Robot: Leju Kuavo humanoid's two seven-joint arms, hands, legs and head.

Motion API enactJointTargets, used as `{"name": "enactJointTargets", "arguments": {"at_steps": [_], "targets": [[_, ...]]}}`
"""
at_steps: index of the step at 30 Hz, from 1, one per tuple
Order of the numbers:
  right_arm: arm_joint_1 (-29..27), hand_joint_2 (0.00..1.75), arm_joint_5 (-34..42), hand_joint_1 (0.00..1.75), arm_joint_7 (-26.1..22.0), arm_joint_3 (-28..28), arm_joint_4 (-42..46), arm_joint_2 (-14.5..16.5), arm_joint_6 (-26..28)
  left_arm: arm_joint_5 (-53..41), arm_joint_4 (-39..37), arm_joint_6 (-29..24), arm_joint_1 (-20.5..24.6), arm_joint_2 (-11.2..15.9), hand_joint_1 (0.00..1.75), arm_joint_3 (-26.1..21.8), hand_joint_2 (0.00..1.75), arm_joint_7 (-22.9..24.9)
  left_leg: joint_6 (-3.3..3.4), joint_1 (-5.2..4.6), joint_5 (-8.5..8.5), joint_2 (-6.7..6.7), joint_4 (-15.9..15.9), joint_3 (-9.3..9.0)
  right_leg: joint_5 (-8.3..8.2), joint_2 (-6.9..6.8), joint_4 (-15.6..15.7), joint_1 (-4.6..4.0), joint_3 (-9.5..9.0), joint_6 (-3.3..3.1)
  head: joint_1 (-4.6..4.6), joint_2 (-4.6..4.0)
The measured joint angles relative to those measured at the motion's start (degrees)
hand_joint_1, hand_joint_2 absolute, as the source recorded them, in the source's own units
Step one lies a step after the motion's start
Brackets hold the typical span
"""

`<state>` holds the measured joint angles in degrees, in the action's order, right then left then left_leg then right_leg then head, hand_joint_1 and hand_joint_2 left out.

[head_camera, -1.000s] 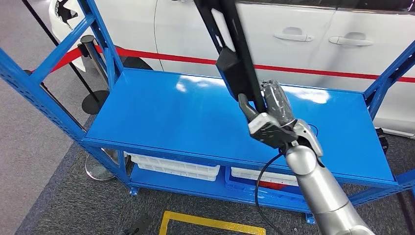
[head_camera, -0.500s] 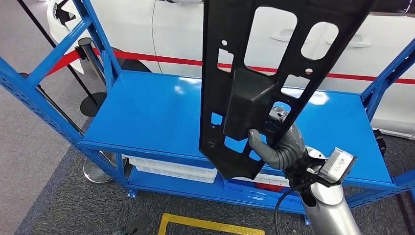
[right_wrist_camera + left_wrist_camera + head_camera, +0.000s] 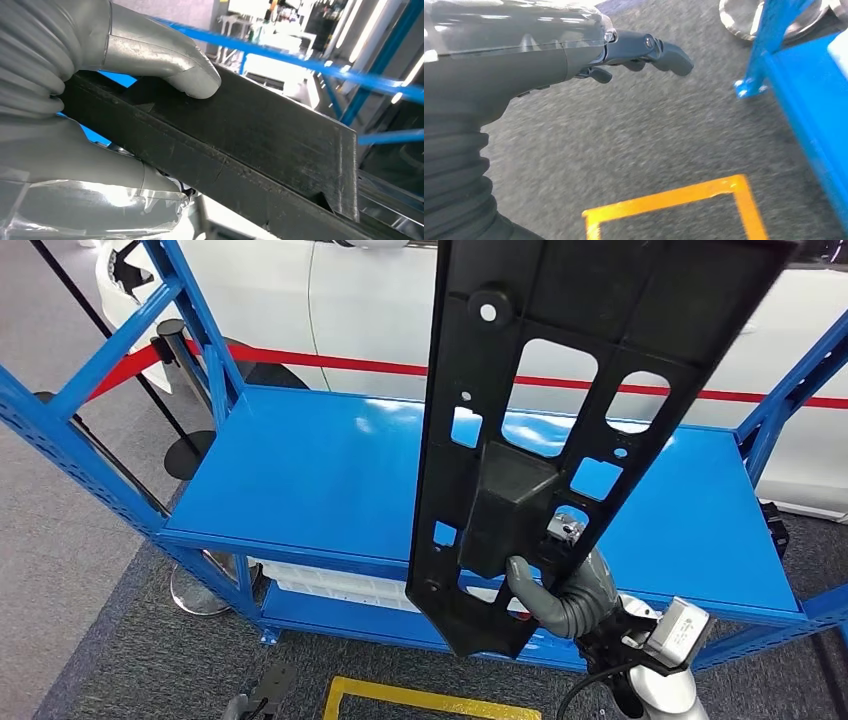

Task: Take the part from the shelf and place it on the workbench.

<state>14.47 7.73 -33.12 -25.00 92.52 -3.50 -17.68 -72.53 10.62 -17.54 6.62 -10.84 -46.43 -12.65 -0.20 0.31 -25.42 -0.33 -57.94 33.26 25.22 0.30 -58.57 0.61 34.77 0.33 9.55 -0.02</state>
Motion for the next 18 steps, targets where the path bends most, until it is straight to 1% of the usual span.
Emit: {"name": "enactJointTargets", "arguments": {"at_steps": [1,2,3,4,5,6,7,8,9,10,11,12,13,15,16,17,18], "targets": [[-0.16,1.75,-0.05,1.75,0.42,0.0,-0.01,0.02,0.38,0.05,0.0,0.16,0.03,-0.01,0.0,-0.36,1.75,1.03,-0.36,0.1,-0.21,0.03,-0.13,-0.01,-0.18,-0.03,0.2,0.01,-0.08,-0.42,-0.01,0.0],[-0.21,1.75,-0.1,1.75,0.78,0.0,-0.01,0.1,0.8,-0.25,0.0,0.25,0.04,-0.02,0.0,-0.62,1.75,1.94,-0.68,0.18,-1.0,0.05,-0.93,0.24,-0.4,-0.1,0.41,0.06,-0.17,-0.83,0.0,0.0],[-0.24,1.75,-0.14,1.75,1.11,0.0,0.0,0.23,1.26,-0.8,0.0,0.33,0.02,-0.02,0.0,-0.76,1.75,2.7,-0.92,0.25,-2.51,0.06,-2.89,0.98,-0.63,-0.21,0.62,0.14,-0.24,-1.17,0.0,0.0],[-0.28,1.75,-0.24,1.75,1.45,0.0,0.0,0.37,1.73,-1.42,0.0,0.4,-0.05,-0.02,0.0,-0.78,1.75,3.26,-1.06,0.32,-4.55,0.07,-5.98,2.21,-0.79,-0.33,0.67,0.12,-0.22,-1.39,0.0,0.0],[-0.34,1.75,-0.4,1.75,1.8,0.01,-0.01,0.49,2.22,-1.93,0.0,0.49,-0.15,-0.02,0.0,-0.78,1.75,3.79,-1.15,0.32,-6.76,0.08,-9.81,3.78,-0.85,-0.38,0.64,0.06,-0.09,-1.53,0.01,0.0],[-0.44,1.75,-0.61,1.75,2.14,0.01,-0.01,0.56,2.67,-2.23,0.0,0.56,-0.32,-0.02,0.0,-0.78,1.75,4.28,-1.2,0.33,-8.43,0.08,-13.43,5.23,-0.89,-0.41,0.57,-0.04,0.08,-1.61,0.01,0.0],[-0.55,1.75,-0.83,1.75,2.4,0.01,-0.02,0.58,3.04,-2.33,0.0,0.61,-0.54,-0.02,0.0,-0.78,1.75,4.68,-1.18,0.33,-9.17,0.08,-15.7,6.03,-0.94,-0.42,0.48,-0.15,0.26,-1.67,0.01,0.0],[-0.64,1.75,-0.98,1.75,2.59,0.02,-0.02,0.62,3.33,-2.41,0.0,0.63,-0.77,-0.02,0.0,-0.78,1.75,5.07,-1.08,0.33,-8.86,0.08,-16.01,5.88,-0.98,-0.41,0.35,-0.26,0.42,-1.72,0.01,0.0],[-0.71,1.75,-1.06,1.75,2.71,0.02,-0.02,0.69,3.57,-2.52,0.0,0.65,-0.97,-0.02,0.0,-0.78,1.75,5.44,-0.88,0.31,-7.55,0.08,-14.03,4.6,-1.0,-0.38,0.2,-0.36,0.54,-1.73,0.0,0.0],[-0.75,1.75,-1.08,1.75,2.8,0.02,-0.01,0.83,3.79,-2.71,0.0,0.69,-1.1,-0.01,0.0,-0.79,1.75,5.84,-0.56,0.25,-5.67,0.08,-10.13,2.34,-1.03,-0.36,0.06,-0.44,0.61,-1.72,0.0,0.0],[-0.75,1.75,-1.08,1.75,2.9,0.02,0.01,1.02,4.02,-2.93,0.0,0.75,-1.17,0.04,0.0,-0.79,1.75,6.26,-0.2,0.11,-4.24,0.07,-6.03,0.1,-1.08,-0.35,-0.07,-0.55,0.67,-1.64,0.0,0.0],[-0.76,1.75,-1.08,1.75,3.01,0.03,0.02,1.2,4.26,-3.14,0.0,0.82,-1.21,0.09,0.0,-0.79,1.75,6.64,0.1,-0.05,-3.07,0.06,-2.74,-1.6,-1.18,-0.34,-0.18,-0.62,0.74,-1.47,0.0,0.0],[-0.77,1.75,-1.08,1.75,3.09,0.05,0.04,1.37,4.47,-3.32,0.0,0.92,-1.26,0.14,0.0,-0.79,1.75,6.98,0.36,-0.23,-2.48,0.05,-0.8,-2.5,-1.34,-0.36,-0.25,-0.65,0.84,-1.21,0.0,0.0],[-0.88,1.75,-1.11,1.75,3.21,0.08,0.19,1.58,4.71,-3.5,0.0,1.14,-1.44,0.17,0.0,-0.78,1.75,7.42,0.78,-0.5,-1.94,0.03,-0.32,-2.33,-1.84,-0.38,-0.18,-0.59,1.04,-0.5,0.01,0.0],[-0.98,1.75,-1.12,1.75,3.23,0.09,0.31,1.66,4.77,-3.56,0.0,1.23,-1.52,0.15,0.0,-0.78,1.75,7.56,1.1,-0.38,-1.48,0.12,-0.13,-2.18,-1.93,-0.36,-0.2,-0.55,1.2,-0.15,0.01,0.0],[-1.09,1.75,-1.14,1.75,3.25,0.13,0.46,1.7,4.8,-3.58,0.0,1.28,-1.55,0.14,0.0,-0.79,1.75,7.64,1.48,-0.24,-0.93,0.22,0.16,-1.95,-1.37,-0.32,-0.58,-0.55,1.49,0.18,-0.01,0.0],[-1.19,1.75,-1.15,1.75,3.25,0.2,0.6,1.71,4.83,-3.58,0.0,1.31,-1.53,0.15,0.0,-0.8,1.75,7.68,1.85,-0.05,-0.3,0.34,0.48,-1.58,0.1,-0.27,-1.87,-0.54,2.08,0.47,-0.03,0.0]]}}
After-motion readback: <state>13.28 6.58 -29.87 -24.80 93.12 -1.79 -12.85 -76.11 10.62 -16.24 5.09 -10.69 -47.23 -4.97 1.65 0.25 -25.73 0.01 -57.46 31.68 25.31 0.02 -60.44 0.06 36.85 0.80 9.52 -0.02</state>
